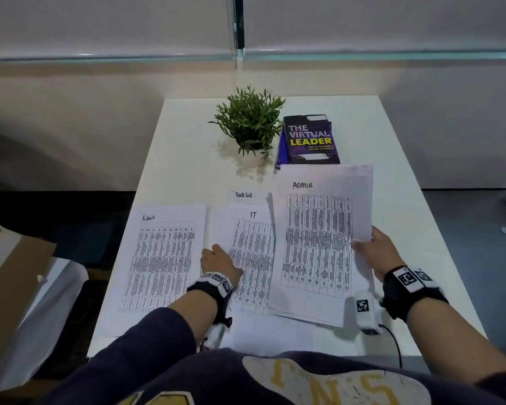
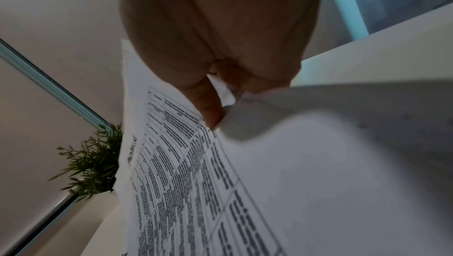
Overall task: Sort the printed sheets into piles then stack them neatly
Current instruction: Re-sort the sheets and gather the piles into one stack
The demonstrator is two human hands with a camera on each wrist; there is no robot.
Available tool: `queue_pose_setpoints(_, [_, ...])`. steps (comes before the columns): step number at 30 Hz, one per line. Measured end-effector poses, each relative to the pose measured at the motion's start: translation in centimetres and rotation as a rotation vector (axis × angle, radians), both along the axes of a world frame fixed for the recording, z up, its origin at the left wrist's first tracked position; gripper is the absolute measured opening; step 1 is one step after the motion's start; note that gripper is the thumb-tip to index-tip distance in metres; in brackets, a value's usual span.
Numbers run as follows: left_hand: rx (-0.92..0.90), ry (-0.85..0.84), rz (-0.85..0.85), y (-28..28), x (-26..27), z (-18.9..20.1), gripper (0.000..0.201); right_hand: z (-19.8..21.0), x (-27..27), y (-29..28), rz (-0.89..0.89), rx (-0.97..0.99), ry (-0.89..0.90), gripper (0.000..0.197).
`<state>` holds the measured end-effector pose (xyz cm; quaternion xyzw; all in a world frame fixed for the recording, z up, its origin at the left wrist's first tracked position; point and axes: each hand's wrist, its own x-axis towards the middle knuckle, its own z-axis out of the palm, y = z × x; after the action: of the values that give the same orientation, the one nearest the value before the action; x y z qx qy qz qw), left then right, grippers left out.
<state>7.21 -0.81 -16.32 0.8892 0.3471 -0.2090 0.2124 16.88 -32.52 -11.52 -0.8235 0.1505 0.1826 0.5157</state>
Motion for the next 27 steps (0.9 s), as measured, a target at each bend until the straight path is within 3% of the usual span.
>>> queue_pose_setpoints(5, [-0.005, -0.023, -0.056, -0.2, 0.4, -0.2, 0.085, -0.7, 0.0, -0.7, -0.007, -0.024, 0.001, 0.046])
queue_pose_setpoints(7, [-0.007, -0.079, -0.097, -0.5, 0.4, -0.2, 0.065, -0.8, -0.1, -0.8, -0.006, -0.027, 0.003, 0.045])
queue_pose_setpoints(10, [-0.052, -0.163, -0.164, -1.3, 0.2, 0.3, 0.013, -0.7, -0.2, -0.9, -0.023, -0.018, 0.011, 0.044])
queue_pose_setpoints(11, [-0.060, -0.176, -0.193, -1.7, 0.1, 0.6, 0.006, -0.7, -0.2, -1.0, -0.037, -0.013, 0.013, 0.045])
queue_pose_setpoints(13, [-0.093, -0.192, -0.209, -2.5, -0.2, 0.7, 0.013, -0.8, 0.0, -1.2, -0.065, 0.002, 0.019, 0.046])
queue_pose_setpoints(16, [-0.173, -0.187, -0.180, -3.0, -0.6, 0.1, 0.009, -1.1, 0.2, -1.3, -0.088, 0.015, 0.028, 0.047])
queue_pose_setpoints(17, [-0.178, -0.184, -0.157, -2.9, -0.6, -0.2, 0.016, -1.2, 0.3, -1.4, -0.090, 0.021, 0.030, 0.048])
queue_pose_setpoints(21, [0.040, -0.123, -0.088, -1.9, -0.7, -1.0, 0.037, -1.4, 0.5, -1.3, -0.086, 0.038, 0.031, 0.049])
queue_pose_setpoints(27, [-0.037, -0.071, -0.021, -0.9, -0.3, -1.7, 0.051, -1.5, 0.7, -1.2, -0.064, 0.032, 0.031, 0.048])
